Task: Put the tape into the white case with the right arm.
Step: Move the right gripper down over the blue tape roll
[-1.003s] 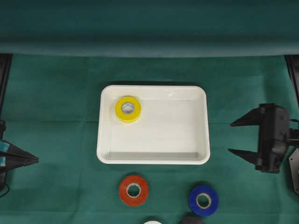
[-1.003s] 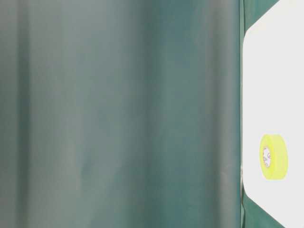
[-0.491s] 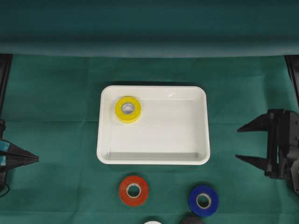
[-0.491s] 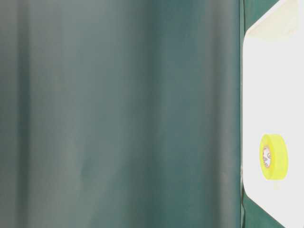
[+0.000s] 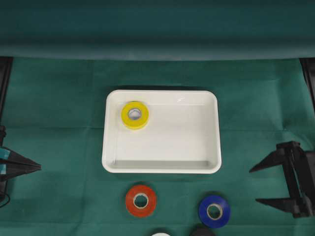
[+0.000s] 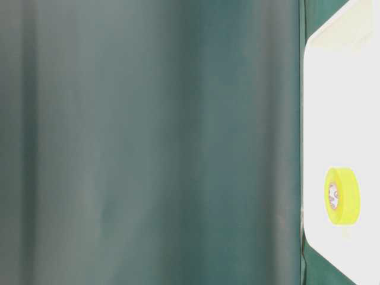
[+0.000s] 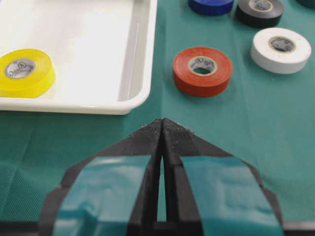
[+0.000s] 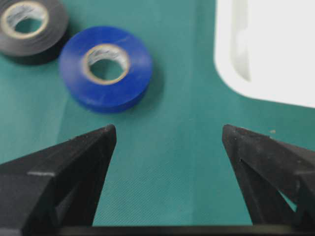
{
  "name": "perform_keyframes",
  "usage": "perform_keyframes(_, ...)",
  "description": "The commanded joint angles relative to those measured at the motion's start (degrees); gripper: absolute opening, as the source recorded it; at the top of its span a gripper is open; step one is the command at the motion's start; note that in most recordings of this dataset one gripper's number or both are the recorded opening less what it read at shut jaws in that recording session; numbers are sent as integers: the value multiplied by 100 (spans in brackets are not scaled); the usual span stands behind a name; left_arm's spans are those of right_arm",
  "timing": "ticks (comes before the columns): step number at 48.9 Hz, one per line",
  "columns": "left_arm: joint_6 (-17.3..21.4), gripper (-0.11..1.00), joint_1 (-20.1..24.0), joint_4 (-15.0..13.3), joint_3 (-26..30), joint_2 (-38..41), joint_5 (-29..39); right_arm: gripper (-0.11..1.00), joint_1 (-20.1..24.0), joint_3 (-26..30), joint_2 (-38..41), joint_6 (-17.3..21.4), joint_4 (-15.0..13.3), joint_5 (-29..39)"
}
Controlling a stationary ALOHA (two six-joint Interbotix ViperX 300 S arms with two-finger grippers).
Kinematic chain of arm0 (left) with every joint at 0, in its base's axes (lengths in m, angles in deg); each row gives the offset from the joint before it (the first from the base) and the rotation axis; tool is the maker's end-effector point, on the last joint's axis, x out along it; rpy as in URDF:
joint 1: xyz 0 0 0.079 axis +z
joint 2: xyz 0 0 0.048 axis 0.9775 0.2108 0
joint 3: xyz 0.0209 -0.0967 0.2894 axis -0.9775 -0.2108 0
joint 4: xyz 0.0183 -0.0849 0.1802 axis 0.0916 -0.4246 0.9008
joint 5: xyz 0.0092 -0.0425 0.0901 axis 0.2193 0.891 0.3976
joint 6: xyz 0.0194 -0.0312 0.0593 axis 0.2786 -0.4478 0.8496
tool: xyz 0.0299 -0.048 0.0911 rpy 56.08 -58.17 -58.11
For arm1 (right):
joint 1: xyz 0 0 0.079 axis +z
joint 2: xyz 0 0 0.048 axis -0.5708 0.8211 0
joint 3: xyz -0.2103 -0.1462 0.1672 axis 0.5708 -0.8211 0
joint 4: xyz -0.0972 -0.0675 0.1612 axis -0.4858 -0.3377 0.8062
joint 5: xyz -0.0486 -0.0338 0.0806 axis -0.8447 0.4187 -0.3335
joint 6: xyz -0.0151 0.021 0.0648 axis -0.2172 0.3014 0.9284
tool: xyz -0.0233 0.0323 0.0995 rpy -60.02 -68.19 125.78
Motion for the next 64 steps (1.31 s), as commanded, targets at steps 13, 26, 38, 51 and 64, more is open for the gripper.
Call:
perform_keyframes(13,9,0,18,0,70,88,-62,69,343,-53,-272,0,-18,264)
perform_keyframes(26,9,0,18,0,70,88,-62,69,404,-62,-299,-9,-18,246)
perform_keyframes(38,9,0,44,0,70,88,-70,69,686,264,589,-9,-18,62)
perform_keyframes(51,9,0,79,0,70,88,-62,69,853,976,1793,-44,-26,-105)
perform_keyframes(64,9,0,79,0,70,88,-62,69,879,1485,2610,-62,-79,-281)
